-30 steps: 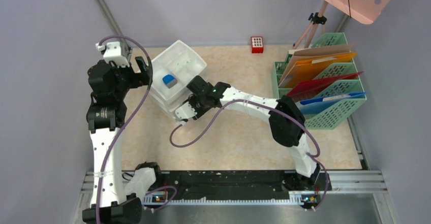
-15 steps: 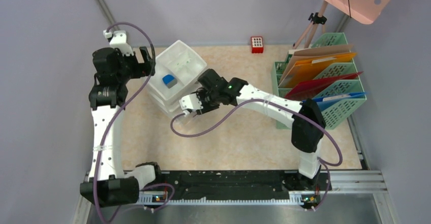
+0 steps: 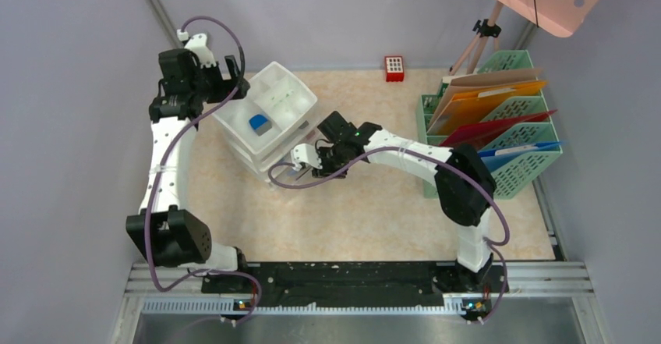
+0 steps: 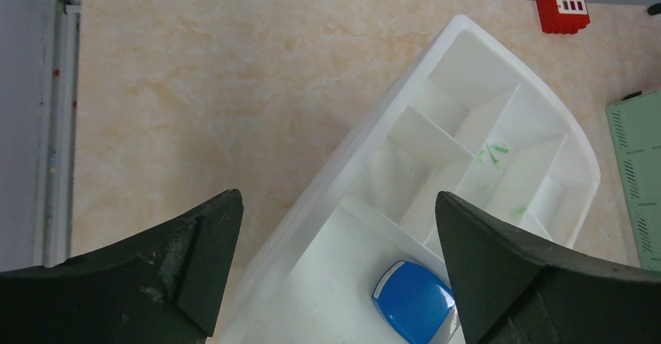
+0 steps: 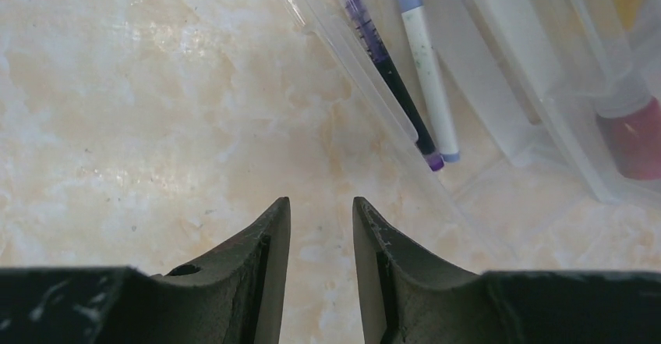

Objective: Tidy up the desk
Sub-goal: Close the drawer in the storage box.

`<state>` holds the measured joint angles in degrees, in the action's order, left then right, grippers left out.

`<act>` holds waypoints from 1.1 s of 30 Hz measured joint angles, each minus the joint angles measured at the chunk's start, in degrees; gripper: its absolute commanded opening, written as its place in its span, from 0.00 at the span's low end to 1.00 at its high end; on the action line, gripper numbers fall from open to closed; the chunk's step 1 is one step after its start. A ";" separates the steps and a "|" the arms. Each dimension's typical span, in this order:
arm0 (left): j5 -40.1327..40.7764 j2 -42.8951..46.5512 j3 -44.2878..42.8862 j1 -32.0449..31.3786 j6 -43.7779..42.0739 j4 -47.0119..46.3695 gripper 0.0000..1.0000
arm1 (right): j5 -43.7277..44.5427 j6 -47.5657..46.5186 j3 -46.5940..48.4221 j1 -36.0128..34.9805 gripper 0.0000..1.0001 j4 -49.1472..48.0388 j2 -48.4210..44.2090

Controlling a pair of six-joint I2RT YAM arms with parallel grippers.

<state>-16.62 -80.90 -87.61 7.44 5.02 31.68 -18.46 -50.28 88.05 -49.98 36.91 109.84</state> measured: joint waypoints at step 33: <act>-11.47 -8.35 -1.01 0.57 2.80 -2.08 0.96 | -4.61 11.98 4.66 -0.17 0.32 -20.50 14.78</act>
<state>-28.10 -89.25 -88.62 8.01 7.81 29.61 -23.07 -38.30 92.71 -50.15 16.40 124.62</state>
